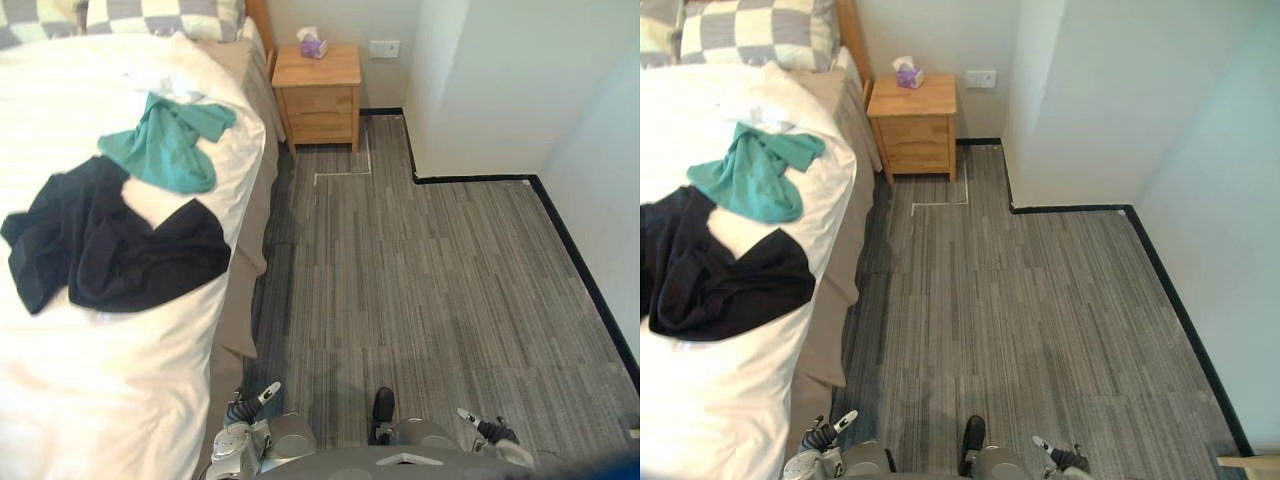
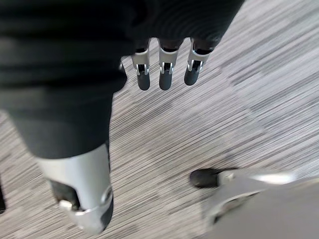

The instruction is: Tidy the bed and pick cloth on bed and put in laundry

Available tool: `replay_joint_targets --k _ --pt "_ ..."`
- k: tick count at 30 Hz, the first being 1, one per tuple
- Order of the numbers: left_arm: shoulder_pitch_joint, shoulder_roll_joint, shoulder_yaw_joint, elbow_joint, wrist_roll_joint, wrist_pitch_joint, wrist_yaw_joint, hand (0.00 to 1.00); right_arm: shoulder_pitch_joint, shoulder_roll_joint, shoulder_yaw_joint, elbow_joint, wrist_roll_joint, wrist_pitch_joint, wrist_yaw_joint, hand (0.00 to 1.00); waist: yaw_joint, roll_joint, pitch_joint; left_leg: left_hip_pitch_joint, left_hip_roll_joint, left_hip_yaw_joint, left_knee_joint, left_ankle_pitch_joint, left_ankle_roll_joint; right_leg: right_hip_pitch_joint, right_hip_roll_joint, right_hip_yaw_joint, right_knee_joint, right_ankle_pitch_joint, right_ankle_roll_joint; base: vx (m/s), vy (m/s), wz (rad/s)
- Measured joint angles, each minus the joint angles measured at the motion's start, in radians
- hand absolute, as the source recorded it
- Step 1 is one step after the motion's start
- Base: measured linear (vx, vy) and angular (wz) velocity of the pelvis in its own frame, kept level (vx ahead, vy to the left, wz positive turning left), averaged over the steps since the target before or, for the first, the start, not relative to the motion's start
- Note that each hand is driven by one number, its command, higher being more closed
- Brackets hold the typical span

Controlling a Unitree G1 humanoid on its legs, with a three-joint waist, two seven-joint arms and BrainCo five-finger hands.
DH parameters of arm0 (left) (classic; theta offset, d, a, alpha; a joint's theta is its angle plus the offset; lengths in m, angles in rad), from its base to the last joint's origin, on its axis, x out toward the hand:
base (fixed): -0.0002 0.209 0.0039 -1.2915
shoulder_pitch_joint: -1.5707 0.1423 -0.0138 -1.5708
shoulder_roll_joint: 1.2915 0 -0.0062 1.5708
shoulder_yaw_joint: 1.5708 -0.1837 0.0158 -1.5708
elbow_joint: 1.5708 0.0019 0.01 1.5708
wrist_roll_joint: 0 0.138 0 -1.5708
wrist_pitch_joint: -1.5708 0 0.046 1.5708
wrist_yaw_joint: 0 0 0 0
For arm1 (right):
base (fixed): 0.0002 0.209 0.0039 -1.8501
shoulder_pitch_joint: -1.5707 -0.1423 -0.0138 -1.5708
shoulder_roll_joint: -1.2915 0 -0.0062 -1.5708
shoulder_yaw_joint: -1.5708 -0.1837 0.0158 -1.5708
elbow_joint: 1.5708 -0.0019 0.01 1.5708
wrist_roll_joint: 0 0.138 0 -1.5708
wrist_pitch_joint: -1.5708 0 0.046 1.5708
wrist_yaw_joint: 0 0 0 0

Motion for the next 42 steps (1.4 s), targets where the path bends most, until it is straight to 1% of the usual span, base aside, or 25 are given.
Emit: replay_joint_targets --k 4,6,7,8,10,11,12,14,16,18,19,21,23,24,25,26,27,29,31,33,35,37,39,41,42 --pt "-0.015 -0.004 -0.002 0.003 0.002 0.003 -0.001 0.00 -0.010 0.008 -0.002 -0.002 0.000 0.000 -0.001 0.00 0.004 0.003 0.006 -0.011 -0.078 0.015 -0.394 0.056 0.026 0.007 -0.017 0.023 -0.011 -0.020 0.022 0.20 0.073 -0.23" --pt "-0.021 -0.008 -0.002 0.006 0.009 0.006 -0.002 0.00 -0.010 0.012 -0.003 -0.002 -0.001 0.000 -0.003 0.00 0.008 0.014 0.015 0.009 -0.107 0.020 -0.546 0.198 0.055 0.021 -0.028 0.023 -0.011 -0.043 0.053 0.30 0.127 0.03" --pt "-0.023 -0.008 -0.003 0.008 0.011 0.007 -0.002 0.00 -0.011 0.012 -0.003 -0.002 -0.001 0.000 -0.003 0.00 0.008 0.019 0.012 0.019 -0.111 0.026 -0.560 0.226 0.067 0.020 -0.031 0.022 -0.010 -0.051 0.067 0.27 0.131 0.02" --pt "-0.026 -0.009 -0.002 0.008 0.010 0.008 -0.003 0.00 -0.011 0.012 -0.003 -0.001 -0.003 0.000 -0.002 0.00 0.008 0.016 0.017 0.023 -0.111 0.051 -0.555 0.250 0.106 0.022 -0.040 0.024 -0.007 -0.061 0.083 0.27 0.133 -0.10" --pt "-0.029 -0.005 0.001 0.004 0.010 0.010 -0.003 0.00 -0.016 0.021 -0.003 -0.001 -0.019 0.000 0.000 0.00 0.024 0.002 0.007 0.026 -0.129 0.072 -0.532 0.199 0.142 0.025 -0.064 0.039 0.014 -0.089 0.114 0.34 0.167 -0.25" --pt "-0.029 -0.006 0.000 0.005 0.010 0.013 -0.003 0.00 -0.019 0.021 -0.004 -0.002 -0.035 0.000 0.001 0.00 0.037 0.002 0.005 0.045 -0.139 0.088 -0.529 0.165 0.148 -0.019 -0.089 0.048 0.140 -0.153 0.128 0.41 0.196 -0.27" --pt "-0.028 -0.013 0.000 0.006 0.010 0.018 -0.003 0.00 -0.018 0.024 -0.009 -0.005 -0.036 0.000 0.004 0.00 0.037 -0.001 0.005 0.084 -0.155 0.104 -0.534 0.139 0.154 -0.101 -0.127 0.052 0.384 -0.240 0.161 0.34 0.163 -0.21" --pt "-0.016 -0.001 -0.003 0.013 0.011 0.026 -0.002 0.00 -0.016 0.020 -0.018 -0.019 -0.038 0.000 0.006 0.00 0.027 -0.005 0.005 0.160 -0.178 0.103 -0.543 0.104 0.164 -0.203 -0.186 0.050 0.729 -0.251 0.194 0.35 0.101 0.06" --pt "0.003 0.023 -0.026 0.014 0.011 0.030 -0.002 0.00 -0.015 0.020 -0.013 -0.024 -0.039 0.000 0.008 0.00 0.006 -0.008 0.003 0.247 -0.184 0.079 -0.562 0.074 0.162 -0.252 -0.224 0.039 0.936 -0.198 0.196 0.52 0.030 0.35" --pt "0.003 0.037 -0.042 0.014 0.011 0.030 -0.002 0.00 -0.018 0.022 -0.014 -0.023 -0.040 0.000 0.009 0.00 -0.016 -0.007 0.005 0.308 -0.176 0.015 -0.596 0.063 0.164 -0.280 -0.248 -0.026 1.041 -0.240 0.160 0.51 -0.103 0.74" --pt "-0.005 0.033 -0.044 0.015 0.011 0.030 -0.002 0.00 -0.022 0.015 -0.025 -0.024 -0.040 0.004 0.008 0.00 -0.021 0.008 0.014 0.350 -0.144 -0.017 -0.627 0.062 0.164 -0.313 -0.235 -0.073 1.063 -0.289 0.109 0.50 -0.231 0.67" --pt "-0.018 0.023 -0.044 0.019 0.011 0.030 -0.002 0.00 -0.025 0.002 -0.021 -0.041 -0.041 0.004 0.007 0.00 -0.020 0.030 0.035 0.385 -0.085 -0.042 -0.621 0.063 0.162 -0.377 -0.206 -0.130 0.983 -0.326 0.087 0.55 -0.321 0.52" --pt "-0.022 0.023 -0.043 0.044 0.011 0.030 -0.001 0.00 -0.021 0.000 -0.005 -0.043 -0.041 0.004 0.005 0.00 -0.027 0.031 0.042 0.407 -0.033 -0.072 -0.591 0.063 0.154 -0.428 -0.168 -0.123 0.663 -0.253 0.097 0.60 -0.436 0.55" --pt "-0.012 0.028 -0.040 0.043 0.012 0.029 -0.001 0.00 -0.008 0.010 0.003 -0.041 -0.041 0.007 0.005 0.00 -0.032 0.001 0.033 0.426 -0.024 -0.074 -0.583 0.060 0.088 -0.412 -0.148 -0.050 0.369 -0.097 0.100 0.51 -0.388 0.53" --pt "-0.011 0.036 -0.036 0.046 0.013 0.028 -0.001 0.00 0.004 0.018 0.002 -0.036 -0.042 0.008 0.005 0.00 -0.035 -0.011 0.033 0.439 -0.022 -0.078 -0.582 0.050 0.052 -0.394 -0.146 -0.039 0.303 0.071 0.086 0.58 -0.418 0.38" --pt "-0.035 0.003 -0.042 0.073 0.016 0.027 -0.004 0.00 -0.027 -0.007 -0.021 -0.019 -0.050 0.013 0.006 0.00 -0.021 0.039 0.056 0.446 0.024 -0.106 -0.586 0.029 0.013 -0.369 -0.091 -0.063 0.307 0.046 0.029 0.41 -0.302 0.13" --pt "-0.048 0.004 -0.031 0.068 0.029 0.018 -0.003 0.00 -0.058 -0.001 -0.033 -0.015 -0.062 0.011 0.005 0.00 -0.024 0.006 0.078 0.433 -0.023 -0.155 -0.615 0.034 0.012 -0.399 -0.114 -0.036 0.404 -0.019 0.017 0.32 -0.262 0.05" --pt "-0.048 0.018 -0.019 0.075 0.032 0.007 -0.001 0.00 -0.059 0.009 -0.034 -0.004 -0.077 0.011 0.009 0.00 -0.025 0.006 0.076 0.419 -0.024 -0.159 -0.597 0.106 0.009 -0.376 -0.112 -0.041 0.495 -0.110 0.012 0.26 -0.249 0.40" --pt "-0.039 0.008 0.002 0.075 0.032 0.000 -0.001 0.00 -0.049 0.004 -0.016 -0.001 -0.078 0.012 0.012 0.00 -0.021 0.006 0.070 0.397 0.002 -0.181 -0.486 0.117 0.000 -0.326 -0.105 -0.061 0.499 -0.181 0.015 0.29 -0.263 0.55" --pt "-0.039 -0.016 0.070 0.061 0.024 -0.001 0.000 0.00 -0.033 0.005 -0.011 -0.004 -0.078 0.012 0.014 0.00 -0.022 0.030 0.066 0.231 0.060 -0.244 -0.120 0.179 -0.038 -0.227 -0.070 -0.106 0.442 -0.223 0.020 0.26 -0.242 0.48" --pt "-0.032 -0.020 0.087 0.045 0.008 -0.002 0.001 0.00 -0.014 -0.006 0.002 -0.004 -0.078 0.012 0.009 0.00 -0.009 0.039 0.070 0.126 0.115 -0.234 0.137 0.246 -0.028 -0.125 -0.032 -0.120 0.372 -0.240 -0.003 0.30 -0.158 0.19" --pt "-0.031 -0.010 0.087 0.038 0.006 -0.001 0.001 0.00 -0.013 -0.003 0.001 0.001 -0.077 0.014 0.000 0.00 0.002 0.040 0.076 0.030 0.111 -0.183 0.290 0.132 -0.005 -0.004 -0.021 -0.114 0.294 -0.247 -0.017 0.33 -0.111 -0.01" --pt "-0.029 -0.007 0.088 0.034 0.005 -0.001 0.003 0.00 -0.019 -0.005 -0.004 0.018 -0.078 0.015 0.000 0.00 0.008 0.035 0.076 -0.023 0.077 -0.125 0.240 0.071 -0.001 0.042 -0.031 -0.105 0.256 -0.247 -0.007 0.31 -0.011 -0.24" --pt "-0.025 -0.005 0.087 0.033 0.001 -0.001 0.002 0.00 -0.021 -0.001 -0.009 0.020 -0.078 0.019 0.000 0.00 0.012 0.029 0.074 -0.055 0.021 -0.073 0.050 0.048 0.003 0.068 -0.055 -0.094 0.238 -0.245 0.025 0.36 0.083 -0.30" --pt "-0.026 -0.001 0.085 0.033 0.001 0.000 0.002 0.00 -0.020 0.003 -0.021 0.020 -0.078 0.021 0.000 0.00 0.012 0.024 0.072 -0.067 -0.036 -0.044 -0.152 0.057 0.010 0.094 -0.076 -0.090 0.225 -0.254 0.047 0.43 0.146 -0.09"
